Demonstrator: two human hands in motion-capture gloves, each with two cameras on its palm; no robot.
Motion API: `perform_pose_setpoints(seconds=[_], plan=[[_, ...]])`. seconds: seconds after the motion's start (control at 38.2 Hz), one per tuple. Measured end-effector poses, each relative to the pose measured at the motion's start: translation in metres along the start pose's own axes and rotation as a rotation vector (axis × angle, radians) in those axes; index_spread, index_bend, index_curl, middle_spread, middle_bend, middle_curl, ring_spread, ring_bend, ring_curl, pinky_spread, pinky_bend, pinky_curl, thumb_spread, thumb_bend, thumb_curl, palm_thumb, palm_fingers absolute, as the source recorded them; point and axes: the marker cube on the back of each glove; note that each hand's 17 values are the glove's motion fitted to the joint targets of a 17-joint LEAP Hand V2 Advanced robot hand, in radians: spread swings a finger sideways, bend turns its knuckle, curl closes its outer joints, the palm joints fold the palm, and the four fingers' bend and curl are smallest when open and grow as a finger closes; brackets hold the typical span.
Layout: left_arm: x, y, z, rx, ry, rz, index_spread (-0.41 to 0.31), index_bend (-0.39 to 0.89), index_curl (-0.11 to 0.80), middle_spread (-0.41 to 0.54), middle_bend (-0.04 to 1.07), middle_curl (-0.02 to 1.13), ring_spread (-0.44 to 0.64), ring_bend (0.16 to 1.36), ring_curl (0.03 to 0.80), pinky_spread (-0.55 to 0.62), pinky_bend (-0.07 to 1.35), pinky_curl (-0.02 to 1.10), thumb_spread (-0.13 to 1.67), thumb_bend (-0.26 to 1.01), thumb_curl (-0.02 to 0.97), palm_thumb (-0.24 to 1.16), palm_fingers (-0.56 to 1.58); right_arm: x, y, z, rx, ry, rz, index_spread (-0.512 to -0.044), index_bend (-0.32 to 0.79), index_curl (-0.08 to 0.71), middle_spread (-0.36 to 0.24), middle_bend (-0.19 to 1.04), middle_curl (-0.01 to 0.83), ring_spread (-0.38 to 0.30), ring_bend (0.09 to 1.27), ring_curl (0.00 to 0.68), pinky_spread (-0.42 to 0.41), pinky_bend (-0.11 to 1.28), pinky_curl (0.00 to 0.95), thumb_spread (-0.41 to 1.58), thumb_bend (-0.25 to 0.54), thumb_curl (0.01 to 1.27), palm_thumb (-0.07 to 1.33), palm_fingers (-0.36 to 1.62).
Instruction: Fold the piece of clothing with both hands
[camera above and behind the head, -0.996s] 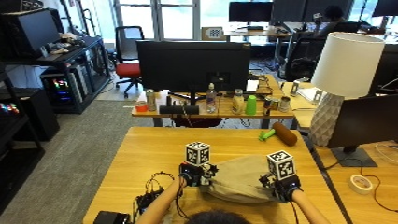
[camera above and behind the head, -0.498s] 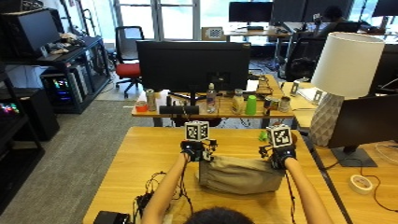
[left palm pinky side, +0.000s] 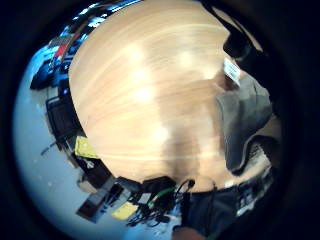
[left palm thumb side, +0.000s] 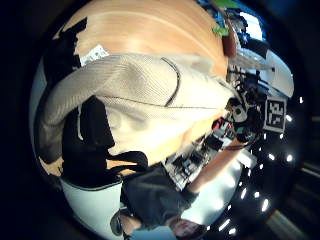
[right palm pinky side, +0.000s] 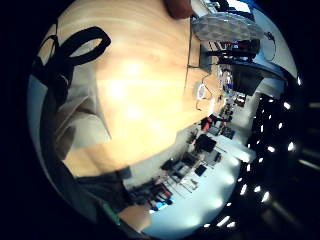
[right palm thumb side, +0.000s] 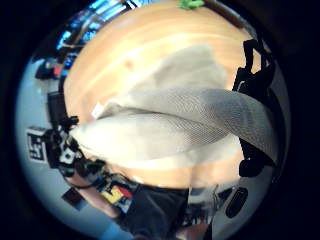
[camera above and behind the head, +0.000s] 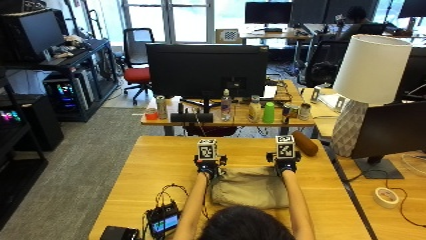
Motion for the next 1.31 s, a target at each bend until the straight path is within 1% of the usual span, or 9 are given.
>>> perform_pose_setpoints(seconds=[0.13, 0.26, 0.34, 0.5, 0.73, 0.94, 1.07, 1.18, 1.31], plan=[[-0.009, -0.019, 0.023, 0.172, -0.095, -0.073, -0.256, 0.42, 0.536, -0.173, 0.07, 0.41, -0.17, 0.28, 0.395, -0.02, 0.16, 0.26, 1.24, -0.02, 0.377, 0.55, 0.73, -0.01, -0.028, 0.022, 0.246, -0.079, 0.063, -0.269, 0.15, 0.439, -0.188, 0.41, 0.521, -0.247, 0.63, 0.476, -0.304, 0.4, 0.406, 1.21, -0.004, 0.27, 1.12, 1.25], [-0.016, -0.021, 0.019, 0.386, -0.098, -0.087, -0.18, 0.18, 0.472, -0.069, 0.06, 0.36, -0.09, 0.39, 0.422, 0.06, 0.26, 0.3, 1.31, -0.03, 0.34, 0.45, 0.48, -0.001, -0.032, 0.011, 0.51, -0.123, 0.109, -0.273, 0.11, 0.407, -0.181, 0.39, 0.515, -0.244, 0.59, 0.467, -0.275, 0.42, 0.411, 1.21, -0.024, 0.27, 1.08, 1.13], [-0.018, -0.014, 0.003, 0.529, -0.065, -0.055, -0.154, 0.14, 0.447, -0.026, 0.07, 0.33, -0.06, 0.43, 0.421, 0.1, 0.29, 0.31, 1.33, -0.04, 0.306, 0.38, 0.43, 0.009, -0.028, -0.006, 0.635, -0.134, 0.101, -0.284, 0.08, 0.382, -0.169, 0.29, 0.485, -0.23, 0.56, 0.456, -0.246, 0.45, 0.417, 1.22, -0.028, 0.26, 1.04, 1.0], [-0.015, 0.002, -0.028, 0.697, -0.034, 0.045, -0.119, 0.14, 0.418, 0.023, 0.11, 0.29, -0.02, 0.49, 0.417, 0.15, 0.32, 0.32, 1.37, -0.03, 0.262, 0.29, 0.39, 0.042, -0.017, -0.009, 0.479, -0.097, 0.083, -0.291, 0.09, 0.352, -0.16, 0.23, 0.464, -0.21, 0.51, 0.442, -0.211, 0.47, 0.422, 1.25, -0.028, 0.24, 0.98, 0.96], [-0.003, -0.013, -0.015, 0.626, -0.073, 0.175, -0.099, 0.16, 0.4, 0.058, 0.12, 0.26, 0.02, 0.55, 0.418, 0.18, 0.36, 0.34, 1.39, -0.02, 0.229, 0.24, 0.34, 0.066, -0.016, -0.003, 0.393, -0.099, 0.011, -0.306, 0.08, 0.303, -0.149, 0.19, 0.448, -0.186, 0.47, 0.429, -0.164, 0.46, 0.417, 1.28, -0.025, 0.22, 0.89, 0.88], [0.022, 0.046, 0.017, 0.51, -0.147, 0.187, -0.096, 0.18, 0.404, 0.081, 0.12, 0.24, 0.1, 0.52, 0.398, 0.23, 0.38, 0.35, 1.38, -0.01, 0.215, 0.22, 0.27, 0.05, 0.008, 0.06, -0.027, -0.276, 0.016, -0.327, -0.04, 0.216, -0.108, 0.13, 0.416, -0.145, 0.55, 0.443, -0.109, 0.56, 0.431, 1.27, -0.071, 0.18, 0.68, 0.7], [0.025, 0.039, 0.05, 0.389, -0.102, 0.149, -0.093, 0.18, 0.403, 0.1, 0.12, 0.23, 0.16, 0.54, 0.393, 0.29, 0.39, 0.36, 1.37, -0.02, 0.201, 0.18, 0.2, 0.032, 0.062, 0.075, -0.16, -0.277, 0.086, -0.351, -0.05, 0.14, -0.065, 0.14, 0.39, -0.107, 0.64, 0.458, -0.083, 0.7, 0.452, 1.24, -0.057, 0.17, 0.56, 0.58], [0.024, 0.03, 0.08, 0.27, -0.073, 0.096, -0.087, 0.15, 0.392, 0.119, 0.12, 0.22, 0.2, 0.55, 0.384, 0.33, 0.4, 0.36, 1.35, -0.03, 0.191, 0.14, 0.15, 0.023, 0.057, 0.101, -0.145, -0.257, 0.118, -0.351, -0.04, 0.095, -0.035, 0.17, 0.379, -0.087, 0.68, 0.453, -0.076, 0.79, 0.454, 1.22, -0.042, 0.16, 0.51, 0.58], [0.021, 0.018, 0.101, 0.241, -0.039, 0.08, -0.079, 0.13, 0.366, 0.133, 0.15, 0.22, 0.26, 0.56, 0.375, 0.36, 0.44, 0.36, 1.33, -0.03, 0.179, 0.09, 0.1, 0.024, 0.036, 0.113, 0.081, -0.171, 0.208, -0.329, -0.02, 0.062, -0.018, 0.24, 0.397, -0.086, 0.71, 0.443, -0.083, 0.82, 0.444, 1.21, -0.026, 0.17, 0.49, 0.69]])
